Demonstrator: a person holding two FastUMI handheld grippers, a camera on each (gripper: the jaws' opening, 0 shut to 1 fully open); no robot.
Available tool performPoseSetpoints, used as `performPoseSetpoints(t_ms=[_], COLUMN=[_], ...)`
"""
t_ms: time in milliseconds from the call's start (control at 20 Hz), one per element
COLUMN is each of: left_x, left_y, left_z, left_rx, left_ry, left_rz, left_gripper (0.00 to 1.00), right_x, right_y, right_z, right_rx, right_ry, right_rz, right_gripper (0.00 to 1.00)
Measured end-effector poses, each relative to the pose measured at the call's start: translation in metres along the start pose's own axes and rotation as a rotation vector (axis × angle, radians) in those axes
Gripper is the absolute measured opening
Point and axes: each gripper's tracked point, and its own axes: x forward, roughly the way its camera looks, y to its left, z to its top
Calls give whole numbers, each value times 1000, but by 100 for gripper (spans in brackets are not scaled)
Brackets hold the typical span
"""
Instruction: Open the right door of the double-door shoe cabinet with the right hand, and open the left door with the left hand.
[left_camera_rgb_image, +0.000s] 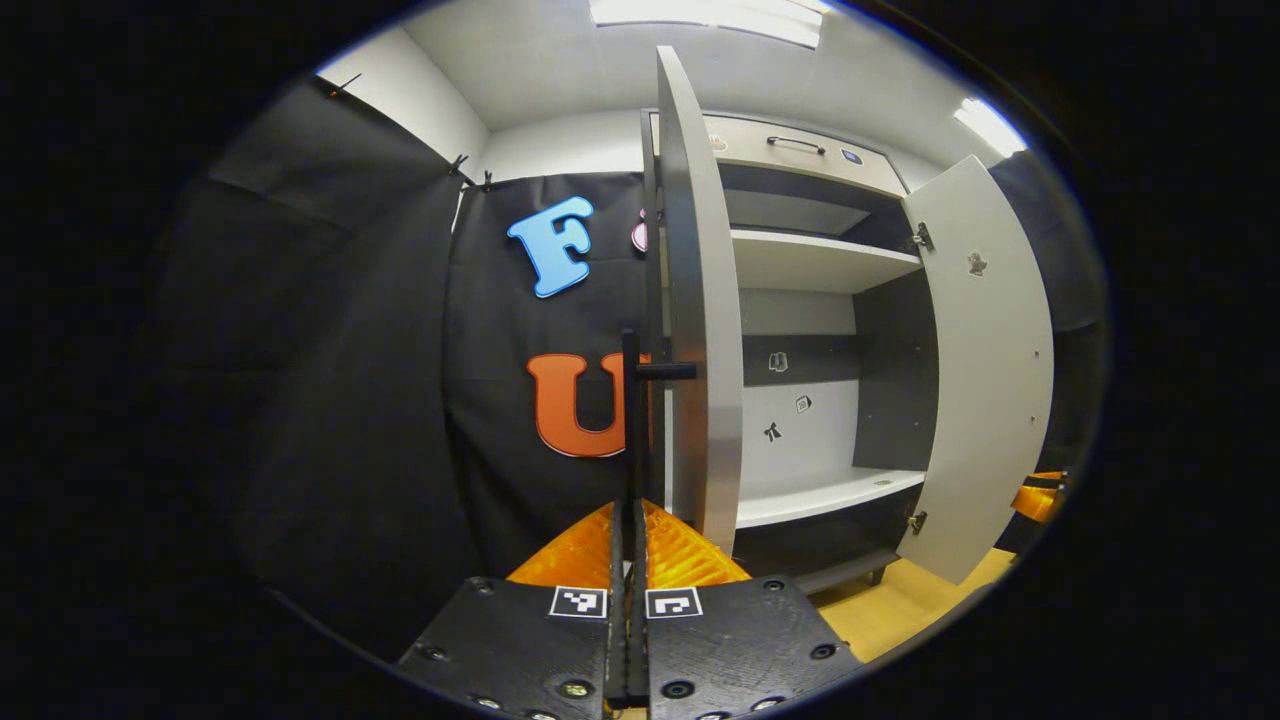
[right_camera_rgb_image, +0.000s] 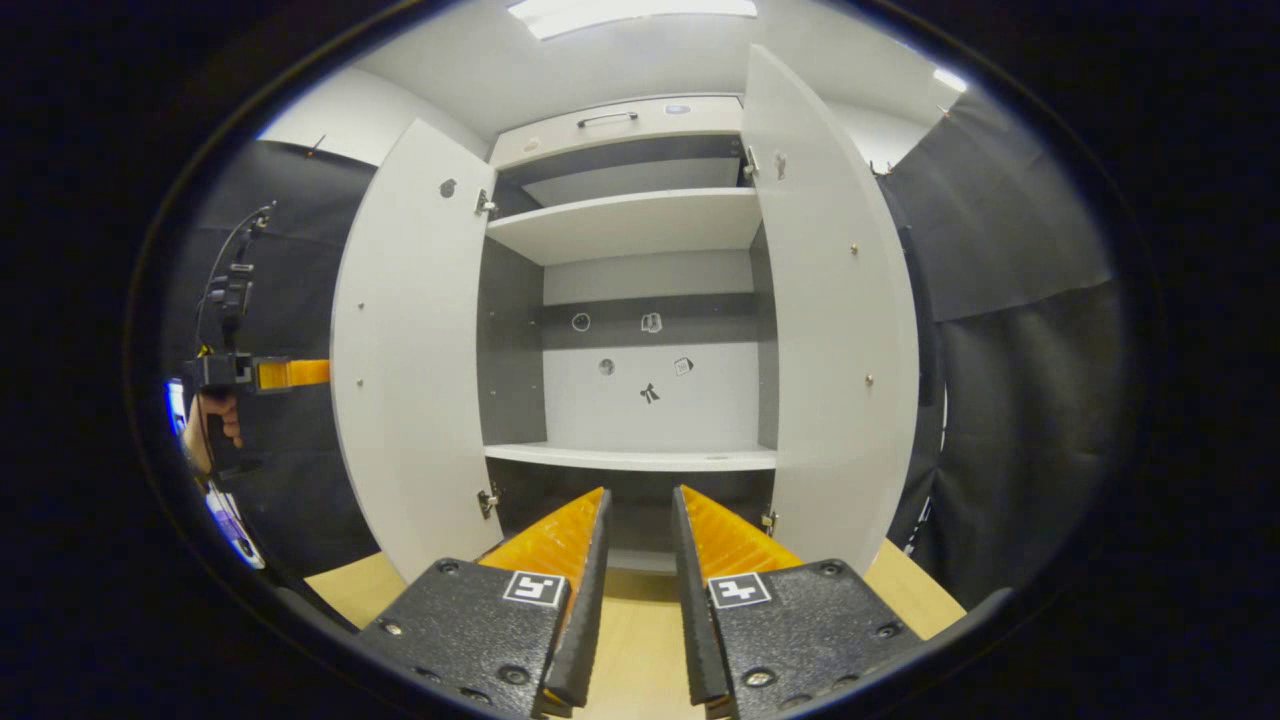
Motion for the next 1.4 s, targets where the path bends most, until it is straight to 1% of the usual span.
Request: performPoseSetpoints(t_ms=[150, 200, 250, 300, 350, 400, 450, 550, 600, 700, 800, 900, 1000, 1050, 1100, 1150, 1200, 1300, 1400], left_x=[-21, -25, -28, -32, -34, -34, -32, -31, -34, -33, -30, -33, -33, -32, -32, -29, -27, -22, -22], left_y=[-16, -24, -37, -49, -60, -73, -87, -115, -126, -150, -172, -183, -186, -185, -184, -182, -182, -178, -180], left_z=[9, 13, 16, 15, 12, 9, 6, -9, -15, -33, -53, -73, -76, -75, -74, -73, -73, -74, -81], left_rx=[28, 29, 30, 31, 17, 6, -1, -2, -5, -23, -23, -16, -26, -31, -31, -21, -6, 9, -15], left_ry=[-62, -88, -103, -110, -109, -108, -105, -89, -90, -96, -85, -47, -55, -67, -75, -77, -76, -81, -65], left_rz=[8, 2, -15, -32, -44, -67, -86, -124, -139, -158, -177, -184, -169, -157, -150, -143, -136, -123, -123], left_gripper=[1, 3, 8, 43, 39, 38, 41, 56, 75, 78, 77, 78, 78, 79, 81, 81, 81, 81, 84], right_x=[0, 1, 1, 1, 0, -1, -3, -8, -11, -16, -21, -26, -28, -28, -28, -27, -25, -21, -21], right_y=[3, 5, 8, 11, 14, 15, 13, 7, 4, -4, -10, -20, -32, -36, -38, -40, -44, -44, -41], right_z=[2, 2, 4, 6, 9, 11, 13, 12, 11, 3, -12, -21, -23, -23, -24, -24, -26, -27, -28], right_rx=[5, 6, 5, 2, -3, -7, -11, -5, -1, -6, -17, -36, -38, -35, -29, -23, -22, -32, -30], right_ry=[-2, 1, 0, -3, -10, -18, -27, -43, -52, -62, -38, -20, -29, -32, -36, -36, -29, -16, -22], right_rz=[23, 35, 47, 53, 55, 50, 39, 7, -8, -43, -67, -87, -116, -124, -124, -125, -130, -129, -130], right_gripper=[39, 39, 39, 39, 39, 39, 39, 39, 40, 42, 45, 46, 47, 50, 61, 64, 63, 64, 63])
